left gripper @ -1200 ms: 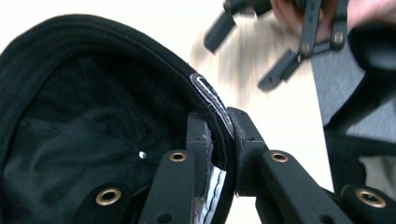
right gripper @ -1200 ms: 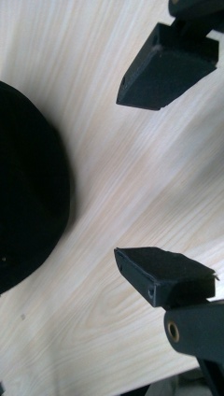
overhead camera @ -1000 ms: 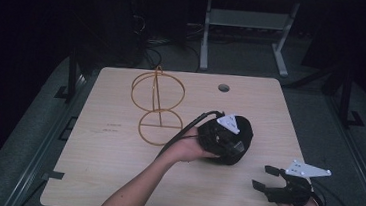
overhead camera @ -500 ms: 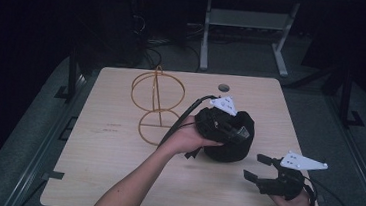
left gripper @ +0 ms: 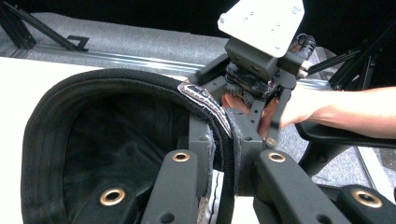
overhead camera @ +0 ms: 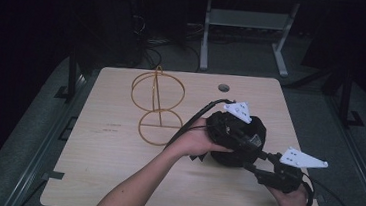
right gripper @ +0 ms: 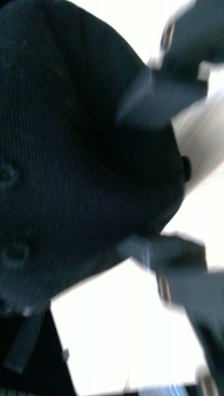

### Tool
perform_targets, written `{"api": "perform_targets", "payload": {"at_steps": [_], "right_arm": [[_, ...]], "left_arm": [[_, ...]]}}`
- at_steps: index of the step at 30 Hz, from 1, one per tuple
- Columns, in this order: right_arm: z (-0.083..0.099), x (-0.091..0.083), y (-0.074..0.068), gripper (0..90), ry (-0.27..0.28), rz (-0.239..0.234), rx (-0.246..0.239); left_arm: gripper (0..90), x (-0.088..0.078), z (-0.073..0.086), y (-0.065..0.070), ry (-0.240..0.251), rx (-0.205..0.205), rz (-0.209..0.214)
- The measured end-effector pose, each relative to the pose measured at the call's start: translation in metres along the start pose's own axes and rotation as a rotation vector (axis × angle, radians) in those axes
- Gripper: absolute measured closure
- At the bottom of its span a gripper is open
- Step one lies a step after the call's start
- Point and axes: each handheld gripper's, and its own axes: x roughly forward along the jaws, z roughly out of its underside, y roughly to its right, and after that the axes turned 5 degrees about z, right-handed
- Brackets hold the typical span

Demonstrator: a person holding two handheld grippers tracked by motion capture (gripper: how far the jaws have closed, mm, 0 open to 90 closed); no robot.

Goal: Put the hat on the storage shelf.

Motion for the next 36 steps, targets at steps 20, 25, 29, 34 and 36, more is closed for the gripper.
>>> {"api": "perform_targets", "payload": {"at_steps": [20, 25, 29, 34, 36], "right_arm": [[-0.015, -0.014, 0.007, 86.6, -0.045, -0.047, 0.001], [-0.022, -0.017, 0.013, 86.6, -0.072, -0.057, 0.018], [-0.025, -0.018, 0.019, 86.5, -0.093, -0.099, 0.056], [-0.028, -0.019, 0.024, 86.6, -0.110, -0.107, 0.080], [-0.029, -0.021, 0.026, 86.6, -0.115, -0.102, 0.085]], "left_arm": [[73.3, -0.016, 0.013, 0.003, -0.015, -0.003, -0.081], [64.6, -0.026, 0.020, 0.001, 0.002, -0.021, -0.106], [60.5, -0.037, 0.027, 0.004, 0.000, -0.020, -0.129], [59.3, -0.048, 0.035, 0.006, -0.001, -0.018, -0.164], [58.4, -0.053, 0.039, 0.007, 0.006, -0.023, -0.172]]}}
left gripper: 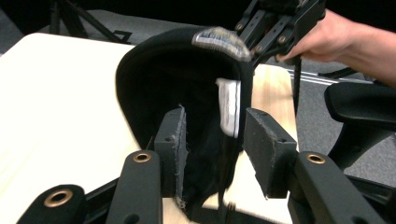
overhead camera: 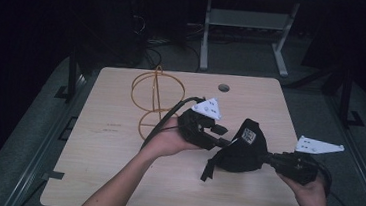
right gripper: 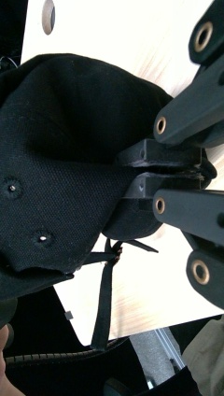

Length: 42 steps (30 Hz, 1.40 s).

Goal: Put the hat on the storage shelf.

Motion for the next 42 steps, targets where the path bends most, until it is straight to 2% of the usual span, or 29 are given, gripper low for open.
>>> {"api": "perform_targets", "payload": {"at_steps": [8, 17, 23, 30, 35, 42], "right_arm": [[-0.006, -0.004, 0.003, 86.6, -0.020, 0.015, -0.003], [-0.022, -0.012, 0.009, 86.7, -0.024, 0.024, 0.003], [-0.032, -0.018, 0.013, 87.1, -0.023, 0.028, 0.008], [-0.040, -0.019, 0.017, 87.2, -0.017, 0.020, 0.029], [-0.050, -0.019, 0.015, 87.2, -0.021, 0.024, 0.021], [-0.068, -0.020, 0.015, 87.0, -0.007, 0.020, 0.017]], "left_arm": [[57.8, -0.019, 0.019, 0.000, 0.001, -0.014, -0.033], [55.7, -0.030, 0.047, 0.001, -0.016, -0.028, -0.064], [55.5, -0.033, 0.067, 0.005, -0.031, -0.035, -0.085], [55.5, -0.036, 0.087, 0.007, -0.027, -0.053, -0.092], [54.3, -0.035, 0.100, 0.012, -0.042, -0.045, -0.106], [53.5, -0.031, 0.120, 0.013, -0.055, -0.066, -0.110]]}}
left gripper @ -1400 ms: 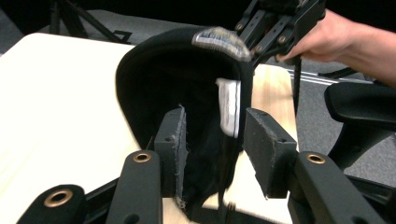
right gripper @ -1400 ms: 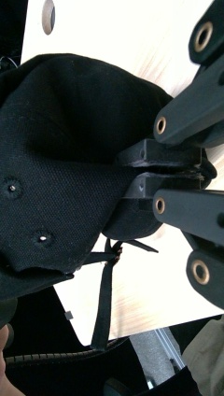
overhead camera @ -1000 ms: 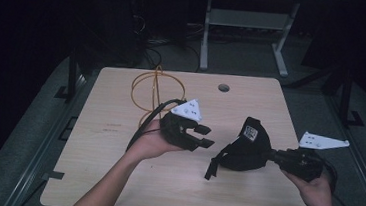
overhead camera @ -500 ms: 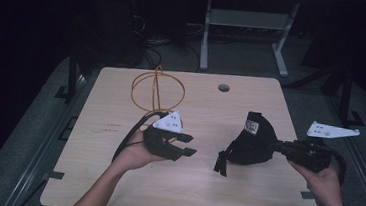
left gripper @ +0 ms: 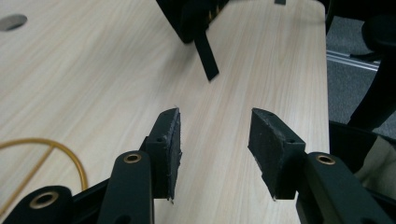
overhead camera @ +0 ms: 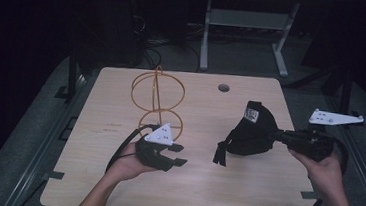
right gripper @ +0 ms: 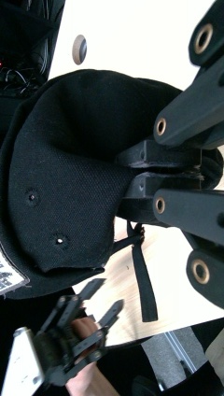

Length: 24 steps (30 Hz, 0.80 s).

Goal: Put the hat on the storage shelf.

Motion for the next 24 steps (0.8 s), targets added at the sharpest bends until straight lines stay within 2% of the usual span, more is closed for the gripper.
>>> {"api": "perform_targets", "payload": {"at_steps": [4, 12, 14, 24], "right_arm": [[-0.010, 0.000, -0.001, 87.0, 0.006, -0.002, -0.003], [-0.033, 0.004, -0.005, 87.0, 0.008, -0.009, -0.018], [-0.040, 0.006, -0.007, 87.0, 0.006, -0.010, -0.023], [-0.073, 0.016, -0.017, 87.0, 0.001, -0.023, -0.055]], "left_arm": [[53.5, 0.002, 0.008, 0.000, -0.010, -0.002, -0.007], [52.0, 0.003, 0.022, 0.000, 0.002, -0.010, -0.013], [51.4, 0.004, 0.023, 0.001, -0.019, -0.005, -0.018], [48.3, 0.006, 0.027, 0.004, -0.025, 0.001, -0.012]]}}
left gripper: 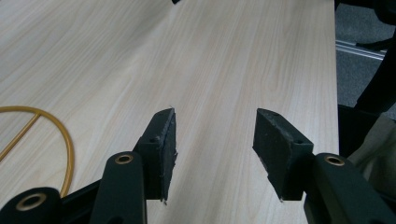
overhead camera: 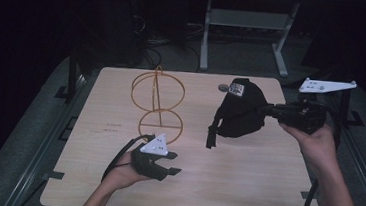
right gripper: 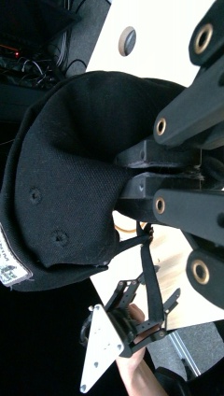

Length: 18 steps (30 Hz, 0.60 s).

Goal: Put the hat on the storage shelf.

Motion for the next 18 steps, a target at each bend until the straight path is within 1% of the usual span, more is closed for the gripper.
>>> {"api": "perform_targets", "payload": {"at_steps": [2, 3, 4, 5, 7, 12, 16, 17, 18], "right_arm": [[-0.004, 0.003, -0.001, 87.0, -0.002, -0.004, 0.000], [-0.009, 0.006, -0.002, 87.0, -0.004, -0.010, -0.005], [-0.009, 0.006, -0.002, 87.0, -0.004, -0.010, -0.005], [-0.014, 0.010, -0.004, 87.0, -0.006, -0.013, -0.013], [-0.016, 0.012, -0.004, 87.0, -0.006, -0.015, -0.015], [-0.029, 0.021, -0.008, 87.1, -0.005, -0.030, -0.025], [-0.041, 0.028, -0.013, 87.0, -0.006, -0.041, -0.041], [-0.046, 0.031, -0.015, 87.1, -0.003, -0.044, -0.048], [-0.046, 0.031, -0.015, 87.1, -0.003, -0.044, -0.048]], "left_arm": [[47.6, 0.000, 0.001, 0.000, 0.002, -0.003, -0.003], [46.9, -0.001, 0.002, -0.001, 0.004, -0.001, -0.004], [46.9, -0.001, 0.002, -0.001, 0.006, -0.006, -0.005], [46.3, -0.001, 0.003, -0.001, 0.009, -0.010, -0.006], [46.0, -0.001, 0.004, -0.002, 0.011, -0.009, -0.009], [45.8, 0.001, 0.007, -0.002, -0.004, -0.014, -0.002], [45.8, 0.000, 0.007, -0.002, 0.007, -0.022, 0.003], [45.7, 0.000, 0.007, -0.002, 0.007, -0.024, 0.004], [45.7, 0.000, 0.006, -0.002, 0.002, -0.023, 0.004]]}}
